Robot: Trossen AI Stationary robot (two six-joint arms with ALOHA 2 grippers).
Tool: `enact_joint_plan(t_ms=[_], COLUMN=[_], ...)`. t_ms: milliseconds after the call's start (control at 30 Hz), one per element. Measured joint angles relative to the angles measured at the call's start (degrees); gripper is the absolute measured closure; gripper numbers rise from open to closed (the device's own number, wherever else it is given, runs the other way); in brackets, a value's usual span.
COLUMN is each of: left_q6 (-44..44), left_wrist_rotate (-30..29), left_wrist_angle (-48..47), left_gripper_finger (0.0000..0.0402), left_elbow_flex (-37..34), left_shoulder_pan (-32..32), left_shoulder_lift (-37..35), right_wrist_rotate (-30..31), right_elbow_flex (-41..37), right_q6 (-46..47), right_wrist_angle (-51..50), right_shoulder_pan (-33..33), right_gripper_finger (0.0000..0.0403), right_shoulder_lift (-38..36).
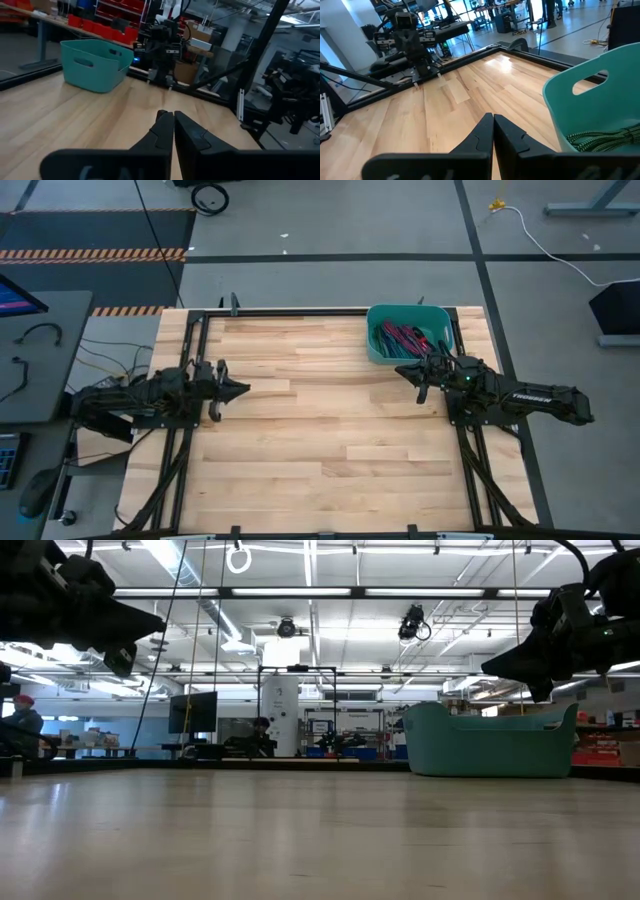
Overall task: Pick and place USB-C Cables
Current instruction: Return to Home Position
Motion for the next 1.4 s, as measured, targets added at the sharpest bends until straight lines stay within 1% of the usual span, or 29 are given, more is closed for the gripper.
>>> enact_joint_plan(t_ms=[167,367,533,867,1200,1400], left_q6=[0.05,-0.19,-0.19,-0.21,-0.21,-0.21], left_wrist_rotate=[1.44,2.04,2.23,1.99,1.84,1.84], left_wrist_angle=[-0.25,1.38,4.03,4.41,4.5,4.63], left_gripper_finger=[0.0373,0.038,0.0385,0.037,0.038,0.0375], left_elbow_flex=[-0.07,-0.21,-0.22,-0.22,-0.22,-0.22], left_shoulder_pan=[-0.61,-3.0,-2.99,-2.97,-2.97,-2.97], left_shoulder_lift=[0.0,0.23,0.25,0.24,0.24,0.24], right_wrist_rotate=[0.0,0.0,-0.01,0.0,-0.01,0.0], right_elbow_flex=[0.0,0.0,0.0,0.0,0.0,0.0], right_q6=[0.0,0.0,-0.02,0.0,-0.02,-0.02], right_wrist_angle=[0.02,0.02,0.02,0.02,0.02,0.02], right_shoulder_pan=[0.0,0.0,0.02,0.0,0.02,0.0], right_gripper_finger=[0.0386,0.0386,0.0386,0.0386,0.0386,0.0386], right_shoulder_lift=[0.0,0.0,0.0,0.0,0.0,0.0])
